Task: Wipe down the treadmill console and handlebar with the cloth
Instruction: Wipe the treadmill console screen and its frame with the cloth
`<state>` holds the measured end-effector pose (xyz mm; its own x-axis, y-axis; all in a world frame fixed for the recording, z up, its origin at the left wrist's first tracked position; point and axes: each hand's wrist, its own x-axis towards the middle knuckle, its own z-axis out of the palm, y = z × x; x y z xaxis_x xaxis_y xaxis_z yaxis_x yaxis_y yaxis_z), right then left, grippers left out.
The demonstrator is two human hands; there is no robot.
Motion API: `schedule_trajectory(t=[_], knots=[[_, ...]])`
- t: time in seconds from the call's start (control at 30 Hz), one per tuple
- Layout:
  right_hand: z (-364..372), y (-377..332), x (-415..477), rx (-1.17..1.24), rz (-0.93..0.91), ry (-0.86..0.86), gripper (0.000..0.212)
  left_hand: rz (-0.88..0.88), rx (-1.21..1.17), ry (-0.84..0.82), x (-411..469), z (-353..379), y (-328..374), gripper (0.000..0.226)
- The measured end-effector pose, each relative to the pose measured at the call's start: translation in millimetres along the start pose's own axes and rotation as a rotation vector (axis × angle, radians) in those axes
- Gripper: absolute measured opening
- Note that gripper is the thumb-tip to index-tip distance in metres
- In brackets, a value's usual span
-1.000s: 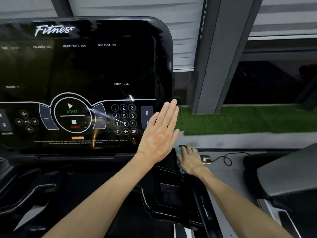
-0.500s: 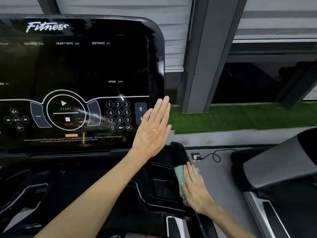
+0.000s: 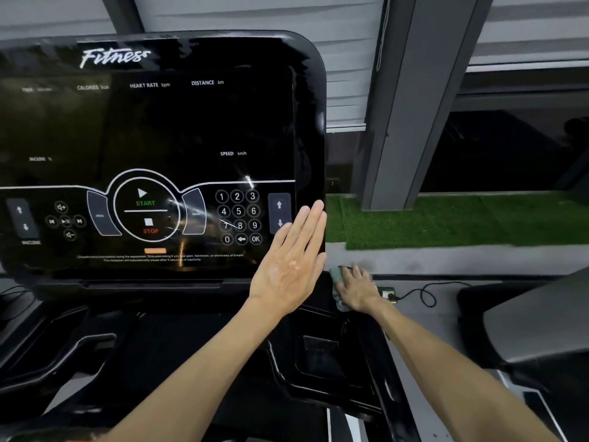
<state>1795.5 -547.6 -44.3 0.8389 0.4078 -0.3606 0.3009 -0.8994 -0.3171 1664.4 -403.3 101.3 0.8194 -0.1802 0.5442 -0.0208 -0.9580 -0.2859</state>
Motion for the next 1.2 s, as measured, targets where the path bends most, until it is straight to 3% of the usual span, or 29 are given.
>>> schedule_trajectory(t=[0.27, 0.57, 0.97, 1.2], knots=[[27, 18, -75, 0.021, -0.118, 0.161, 0.062, -0.012, -0.018, -0.024, 1, -3, 5, 0.064], [59, 36, -175, 0.012, -0.182, 0.188, 0.062, -0.031, -0.059, -0.026, 0, -5, 4, 0.064], [31, 13, -102, 0.014, -0.042, 0.11, 0.063, -0.031, -0.052, -0.043, -3, -8, 4, 0.065], [56, 34, -163, 0.054, -0.133, 0.138, 0.061, -0.014, -0.067, -0.047, -4, -8, 4, 0.064]])
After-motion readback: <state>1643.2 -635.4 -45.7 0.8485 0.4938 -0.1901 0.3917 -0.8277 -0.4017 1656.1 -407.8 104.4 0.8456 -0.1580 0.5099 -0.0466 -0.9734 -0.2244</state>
